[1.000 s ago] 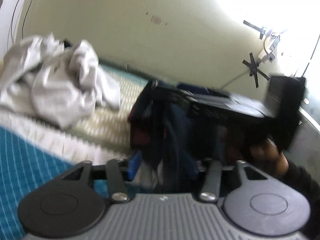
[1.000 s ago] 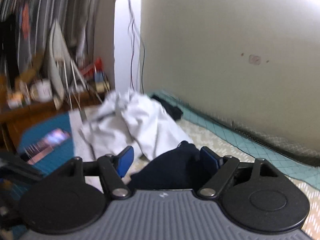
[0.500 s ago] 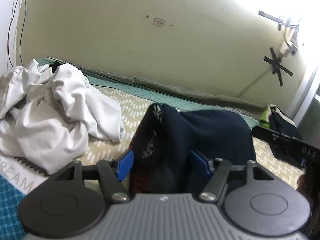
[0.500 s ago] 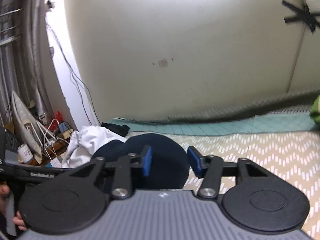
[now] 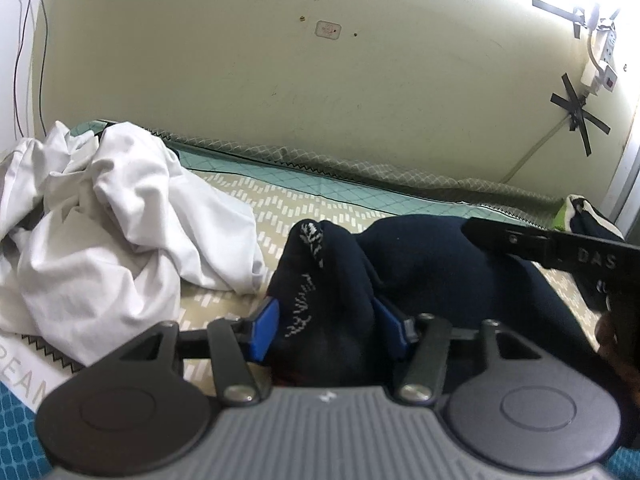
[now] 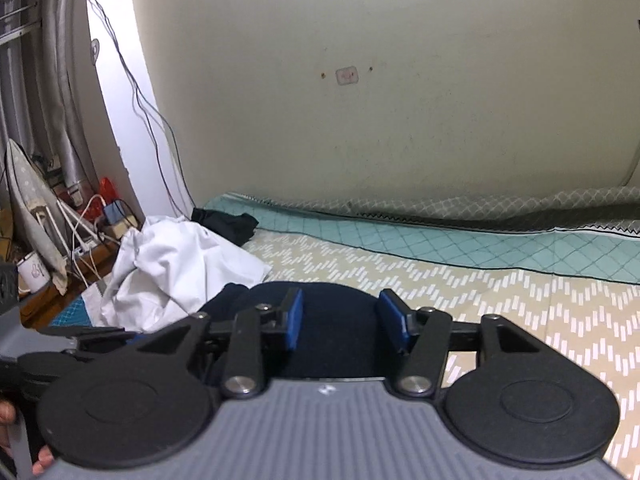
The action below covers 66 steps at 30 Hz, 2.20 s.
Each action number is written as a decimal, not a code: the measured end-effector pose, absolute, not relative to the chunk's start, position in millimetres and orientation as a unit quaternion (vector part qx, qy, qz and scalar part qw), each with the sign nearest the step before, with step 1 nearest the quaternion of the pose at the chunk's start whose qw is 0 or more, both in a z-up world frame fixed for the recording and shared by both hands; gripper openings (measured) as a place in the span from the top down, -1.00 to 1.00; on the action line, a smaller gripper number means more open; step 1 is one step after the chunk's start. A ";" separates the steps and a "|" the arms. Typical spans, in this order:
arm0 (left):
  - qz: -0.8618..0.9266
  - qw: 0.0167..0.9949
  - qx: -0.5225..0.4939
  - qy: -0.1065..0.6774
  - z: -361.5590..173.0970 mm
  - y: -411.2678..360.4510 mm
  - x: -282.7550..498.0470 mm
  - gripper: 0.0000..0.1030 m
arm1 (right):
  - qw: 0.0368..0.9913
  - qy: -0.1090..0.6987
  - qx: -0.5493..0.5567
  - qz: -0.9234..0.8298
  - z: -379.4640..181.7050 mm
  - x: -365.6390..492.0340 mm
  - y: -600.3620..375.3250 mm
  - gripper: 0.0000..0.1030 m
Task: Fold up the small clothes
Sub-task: 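Press the folded sweater bundle down with both grippers, then close both grippers on the navy sweater bundle edges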
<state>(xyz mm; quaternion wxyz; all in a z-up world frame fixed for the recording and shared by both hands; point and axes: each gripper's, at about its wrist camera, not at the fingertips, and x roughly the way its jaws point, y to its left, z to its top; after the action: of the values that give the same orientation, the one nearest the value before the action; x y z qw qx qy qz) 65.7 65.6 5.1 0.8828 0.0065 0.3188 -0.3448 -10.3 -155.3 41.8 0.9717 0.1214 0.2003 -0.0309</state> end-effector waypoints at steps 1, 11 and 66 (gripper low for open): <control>-0.344 0.883 0.006 0.319 6.8 66.0 64.6 -0.10 | 0.973 0.190 0.129 -0.032 40.8 -16.4 -156.9 -0.21; -0.347 0.880 -0.018 0.323 8.7 96.8 39.9 -0.75 | 0.954 0.156 0.257 -0.010 16.3 -94.3 -185.1 -0.65; -0.340 0.882 -0.039 0.323 -16.1 98.8 16.0 -1.00 | 0.931 0.230 0.277 0.055 -14.9 -92.5 -159.7 -0.89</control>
<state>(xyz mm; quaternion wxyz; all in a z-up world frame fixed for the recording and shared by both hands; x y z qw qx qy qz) 16.0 98.8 -16.1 0.8825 -0.0387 0.3225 -0.3402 -92.5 -159.7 -14.9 0.9313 0.2769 0.2304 0.0549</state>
